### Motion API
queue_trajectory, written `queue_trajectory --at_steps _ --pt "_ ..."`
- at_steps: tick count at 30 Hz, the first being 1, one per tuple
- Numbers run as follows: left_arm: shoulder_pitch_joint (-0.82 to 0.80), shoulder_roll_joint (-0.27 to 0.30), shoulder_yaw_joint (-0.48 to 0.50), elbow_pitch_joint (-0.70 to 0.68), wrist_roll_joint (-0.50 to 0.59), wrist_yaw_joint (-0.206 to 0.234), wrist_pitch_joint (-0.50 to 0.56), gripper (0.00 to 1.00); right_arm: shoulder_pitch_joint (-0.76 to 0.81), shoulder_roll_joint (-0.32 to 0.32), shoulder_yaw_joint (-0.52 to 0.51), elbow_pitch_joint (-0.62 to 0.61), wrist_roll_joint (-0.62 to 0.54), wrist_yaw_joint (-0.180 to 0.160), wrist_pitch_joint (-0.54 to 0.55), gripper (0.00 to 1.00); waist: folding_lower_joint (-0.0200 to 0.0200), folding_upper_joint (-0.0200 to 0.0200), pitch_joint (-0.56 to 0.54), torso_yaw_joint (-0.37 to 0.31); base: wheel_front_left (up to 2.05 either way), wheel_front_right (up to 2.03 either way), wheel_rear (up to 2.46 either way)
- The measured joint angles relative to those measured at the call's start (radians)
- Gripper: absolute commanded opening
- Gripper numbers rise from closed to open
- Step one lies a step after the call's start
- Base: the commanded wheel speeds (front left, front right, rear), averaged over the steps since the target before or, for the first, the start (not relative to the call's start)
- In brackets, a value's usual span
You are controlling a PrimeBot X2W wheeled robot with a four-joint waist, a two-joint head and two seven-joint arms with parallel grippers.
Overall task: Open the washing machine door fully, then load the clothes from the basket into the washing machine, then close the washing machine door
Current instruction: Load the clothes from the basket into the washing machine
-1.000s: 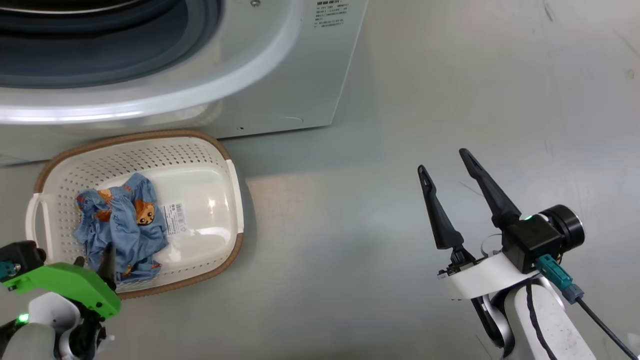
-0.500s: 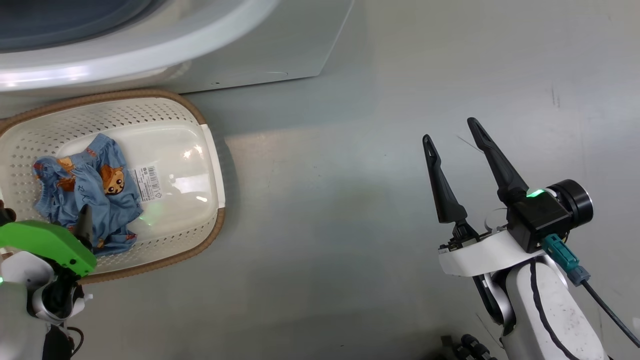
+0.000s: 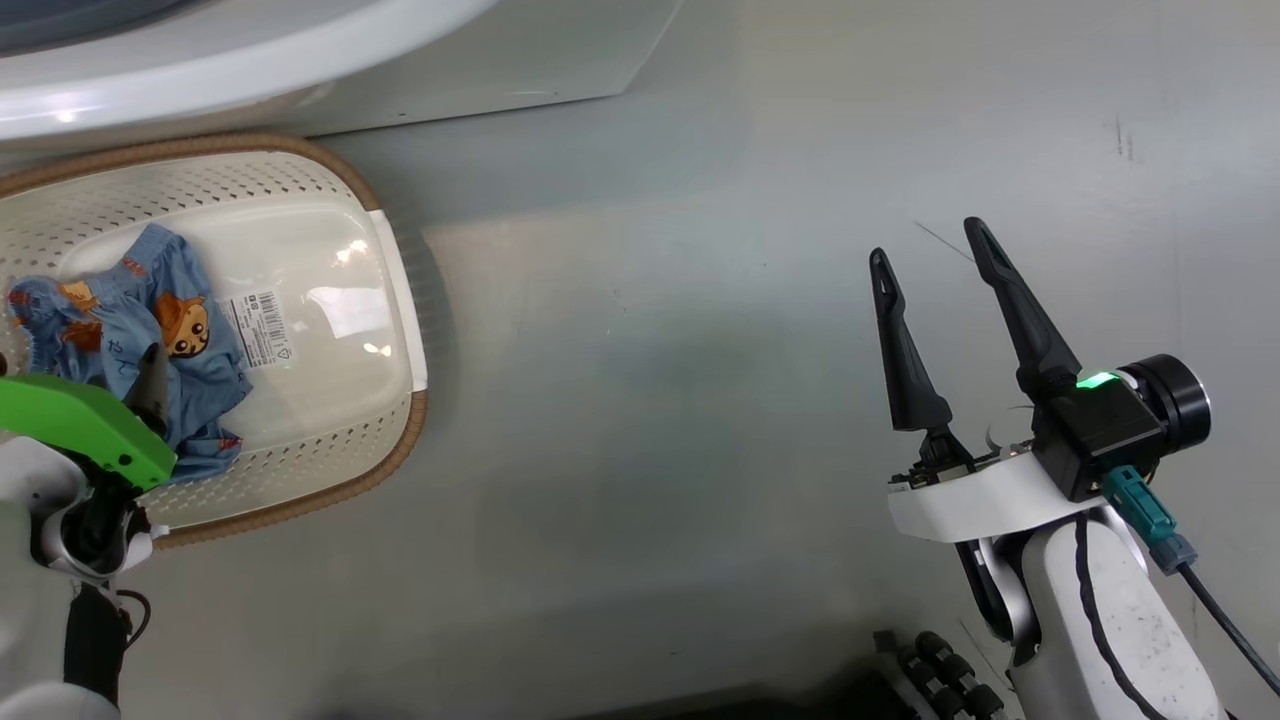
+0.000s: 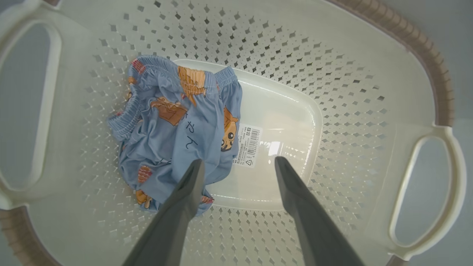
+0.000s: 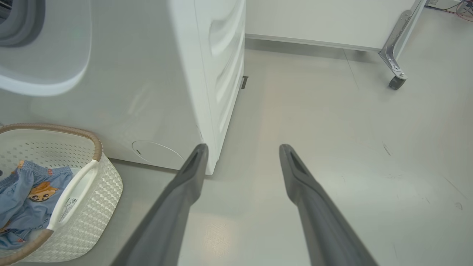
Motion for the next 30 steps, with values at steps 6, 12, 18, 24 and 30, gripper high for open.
queue_trajectory --at_steps 6,12,18,24,30 --pt "-0.042 0.013 0.001 0.043 0.000 -0.001 -0.004 1.00 0.000 0.000 -0.002 -0.015 -0.001 -0.006 0.000 1.00 0.0000 0.0000 0.041 0.000 0.00 0.00 0.00" --pt "-0.084 0.045 -0.007 0.077 0.020 -0.001 -0.013 1.00 0.000 0.000 -0.002 -0.033 -0.001 -0.020 0.000 1.00 0.0000 0.0000 0.081 -0.002 0.00 0.00 0.00" --pt "-0.121 0.054 -0.008 0.101 0.020 -0.001 -0.023 1.00 0.000 0.000 0.007 -0.042 -0.001 -0.023 0.000 1.00 0.0000 0.0000 0.114 -0.007 0.00 0.00 0.00" --pt "-0.157 0.067 -0.008 0.131 0.026 -0.001 -0.040 1.00 0.000 0.001 0.020 -0.053 0.000 -0.039 0.000 1.00 0.0000 0.0000 0.149 -0.017 0.00 0.00 0.00" --pt "-0.191 0.070 -0.007 0.175 0.029 0.001 -0.050 1.00 0.001 0.001 0.020 -0.063 0.001 -0.049 0.000 1.00 -0.0001 0.0000 0.182 -0.026 0.00 0.00 0.00"
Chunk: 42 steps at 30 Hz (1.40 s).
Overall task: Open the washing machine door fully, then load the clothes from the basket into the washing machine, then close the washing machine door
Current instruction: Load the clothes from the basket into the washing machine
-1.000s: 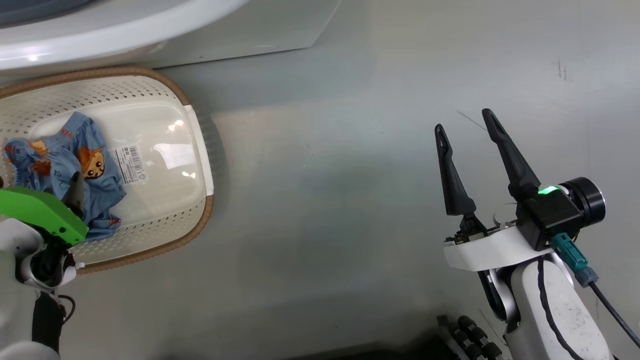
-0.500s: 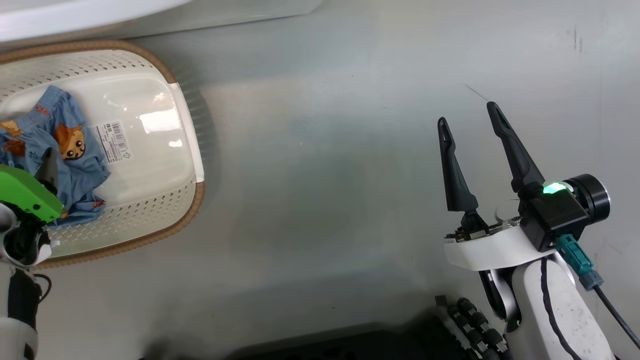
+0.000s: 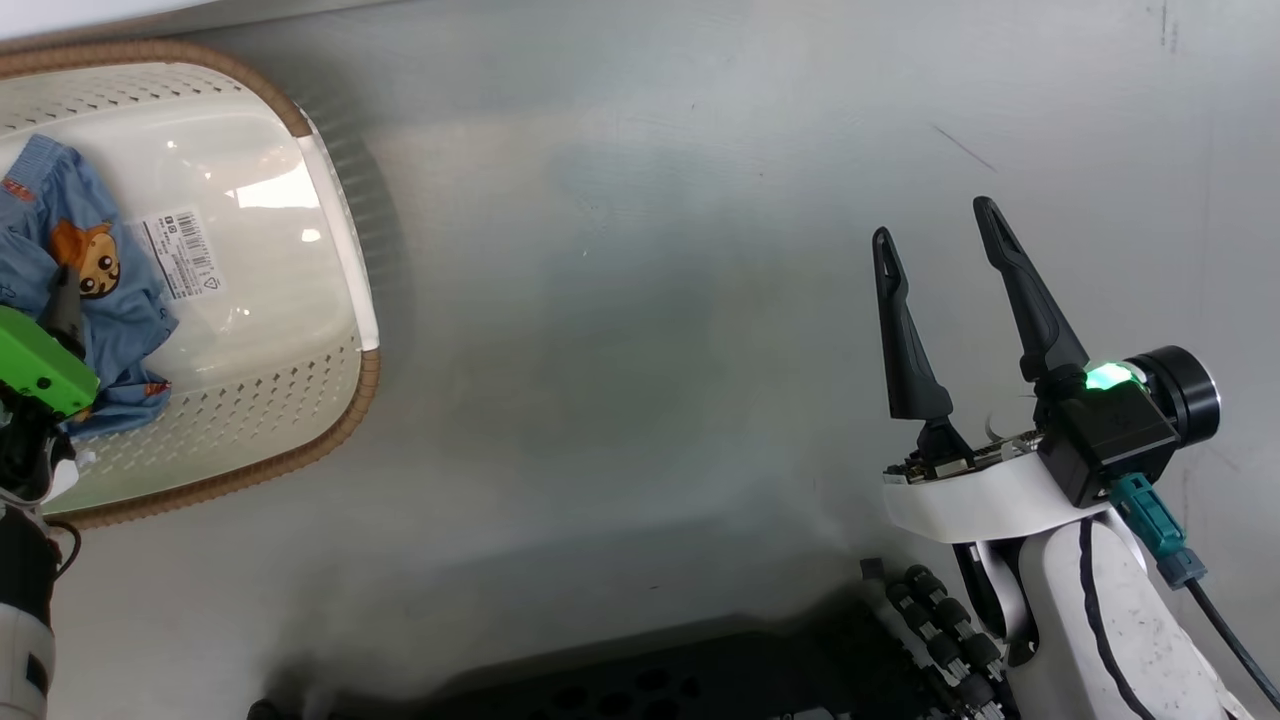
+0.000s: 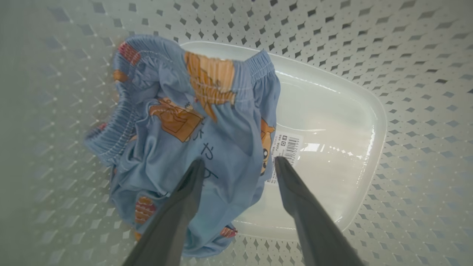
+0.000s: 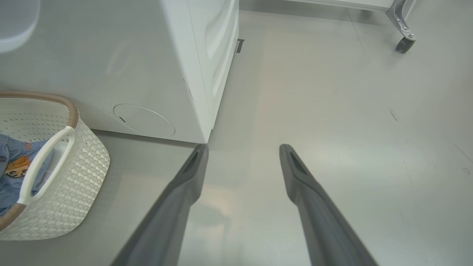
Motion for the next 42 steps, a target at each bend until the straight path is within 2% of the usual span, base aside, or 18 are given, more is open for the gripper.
queue_trajectory --at_steps 11,28,31,32,33,42 --pt "-0.063 0.003 -0.012 0.046 0.023 0.000 -0.022 1.00 0.000 0.001 -0.003 -0.026 -0.003 -0.017 0.000 1.00 0.0000 0.0000 0.037 -0.002 0.00 0.00 0.00" --pt "-0.109 0.004 -0.047 0.133 0.058 0.009 -0.054 1.00 0.017 0.000 -0.008 -0.044 -0.017 -0.025 0.000 1.00 0.0000 0.0000 0.049 0.013 0.00 0.00 0.00" --pt "-0.115 0.003 -0.056 0.148 0.066 0.009 -0.061 0.48 0.028 0.000 -0.009 -0.045 -0.020 -0.025 0.000 1.00 0.0000 0.0000 0.049 0.015 0.00 0.00 0.00" --pt "-0.117 0.002 -0.058 0.154 0.070 0.009 -0.061 0.34 0.028 0.000 -0.010 -0.046 -0.020 -0.025 0.000 1.00 0.0000 0.0000 0.049 0.015 0.00 0.00 0.00" --pt "-0.117 0.001 -0.061 0.157 0.073 0.009 -0.065 0.00 0.028 0.001 -0.010 -0.047 -0.020 -0.025 0.000 1.00 0.0000 0.0000 0.049 0.016 0.00 0.00 0.00" --pt "-0.132 -0.004 -0.066 0.188 0.078 0.008 -0.087 0.00 0.027 0.001 -0.015 -0.052 -0.020 -0.025 0.000 1.00 0.0000 0.0000 0.050 0.020 0.00 0.00 0.00"
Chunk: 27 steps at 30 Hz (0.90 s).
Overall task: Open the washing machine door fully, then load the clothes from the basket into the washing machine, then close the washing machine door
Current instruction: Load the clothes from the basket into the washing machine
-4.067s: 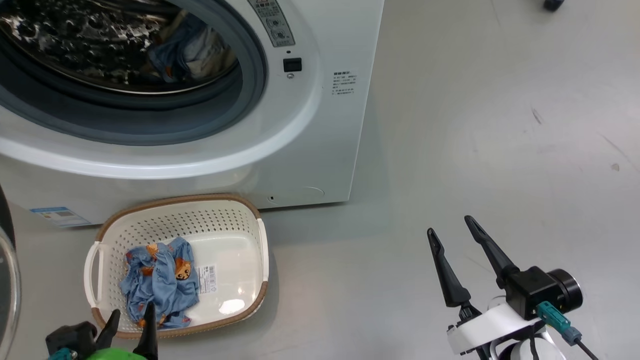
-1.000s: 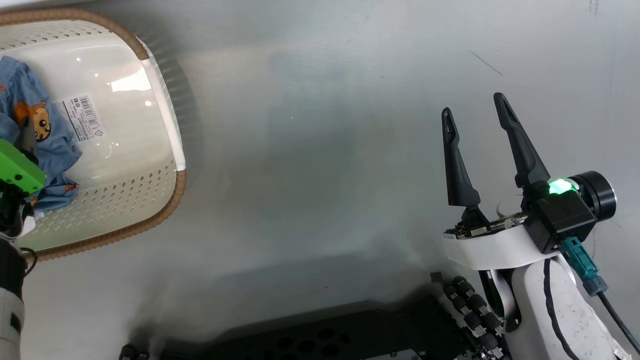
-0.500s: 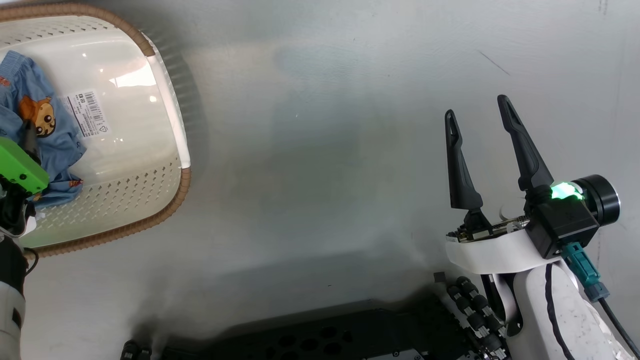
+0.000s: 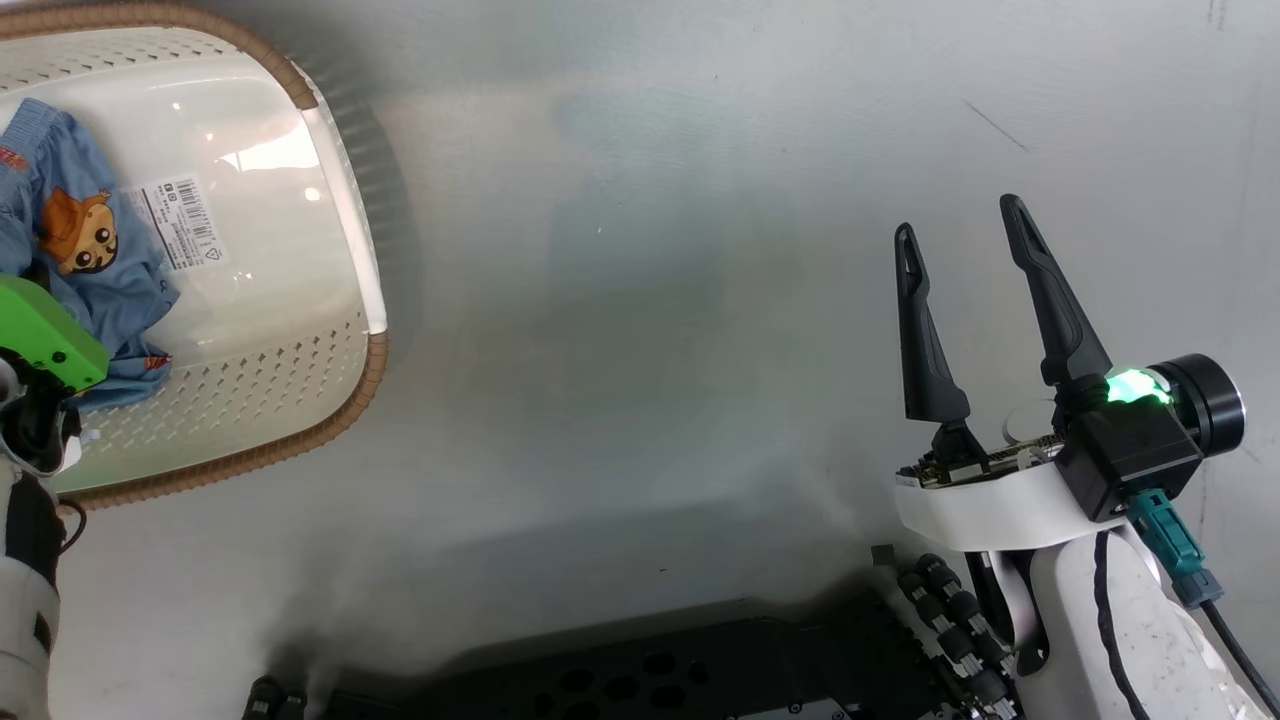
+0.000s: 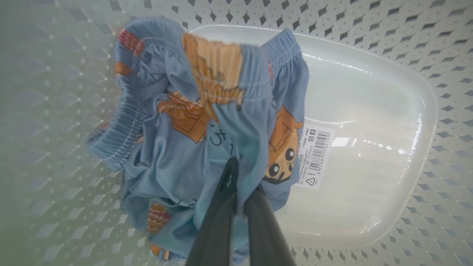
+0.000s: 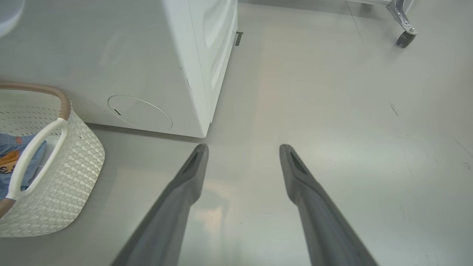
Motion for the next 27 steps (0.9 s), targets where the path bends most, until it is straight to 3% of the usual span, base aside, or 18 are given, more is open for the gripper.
queue_trajectory --at_steps 12,27 --pt "0.001 -0.040 0.024 0.020 -0.047 -0.007 -0.080 0.00 -0.043 0.000 -0.011 0.020 0.011 0.001 0.000 1.00 0.0000 0.0000 -0.044 0.014 0.00 0.00 0.00" --pt "0.103 -0.081 0.013 -0.013 -0.077 -0.011 -0.203 0.00 -0.064 -0.001 -0.005 0.097 0.080 0.009 0.000 1.00 0.0000 0.0000 -0.193 0.038 0.00 0.00 0.00"
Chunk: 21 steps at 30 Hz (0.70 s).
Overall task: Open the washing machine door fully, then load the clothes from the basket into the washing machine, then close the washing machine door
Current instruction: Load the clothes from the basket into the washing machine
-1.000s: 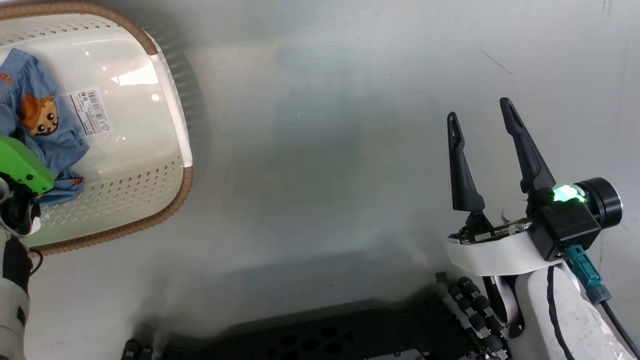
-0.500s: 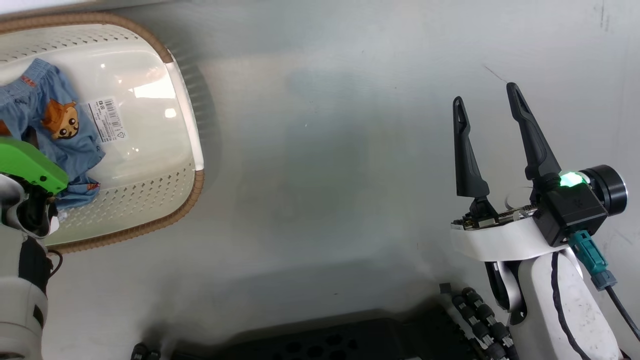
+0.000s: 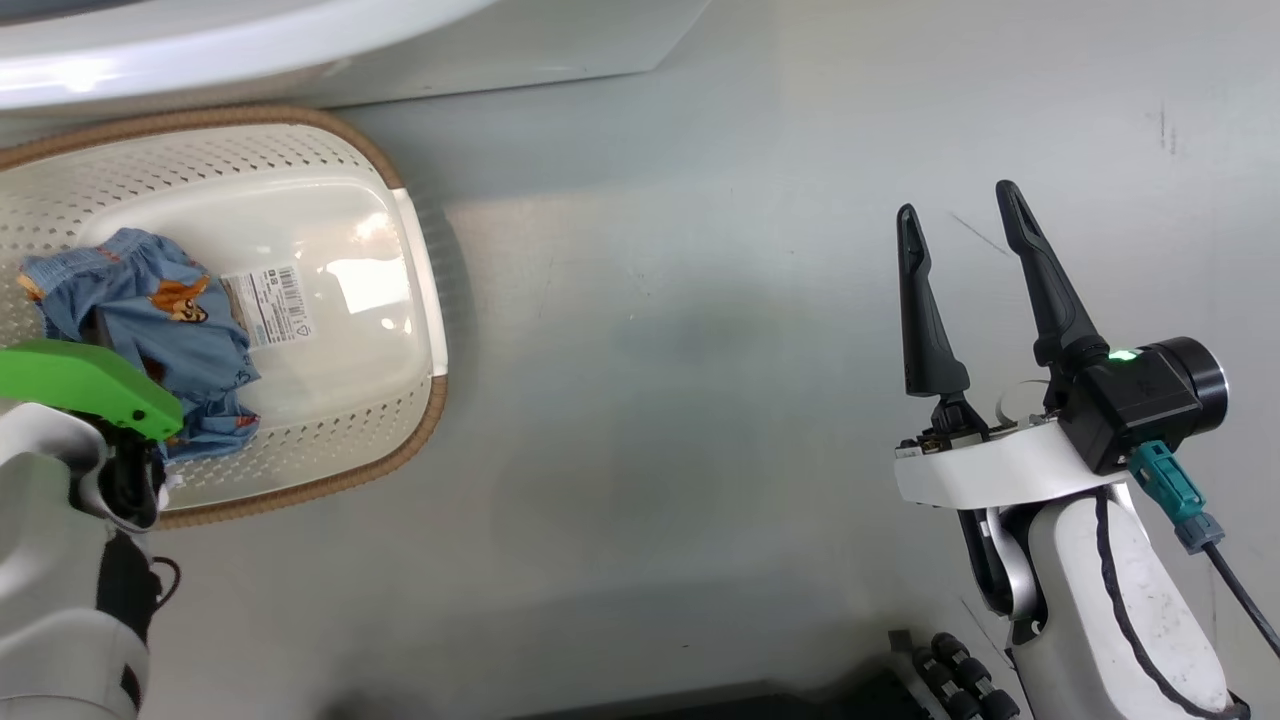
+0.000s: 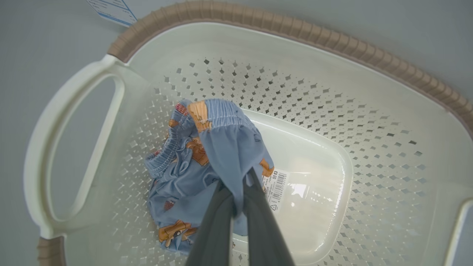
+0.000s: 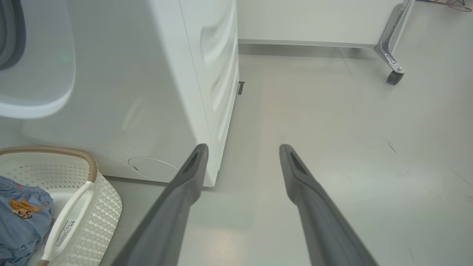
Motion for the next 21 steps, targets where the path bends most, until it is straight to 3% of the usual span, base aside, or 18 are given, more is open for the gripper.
queue_trajectory --at_steps 10,21 --pt "0.110 -0.083 -0.069 -0.110 -0.064 0.000 -0.053 0.00 0.010 0.000 -0.025 0.040 0.011 0.010 0.000 1.00 0.0000 0.0000 -0.134 0.011 0.00 0.00 0.00" --pt "0.266 -0.105 -0.129 -0.193 -0.095 -0.003 -0.119 0.00 0.102 0.000 -0.058 0.084 0.010 0.042 0.000 1.00 0.0000 0.0000 -0.304 0.042 0.00 0.00 0.00"
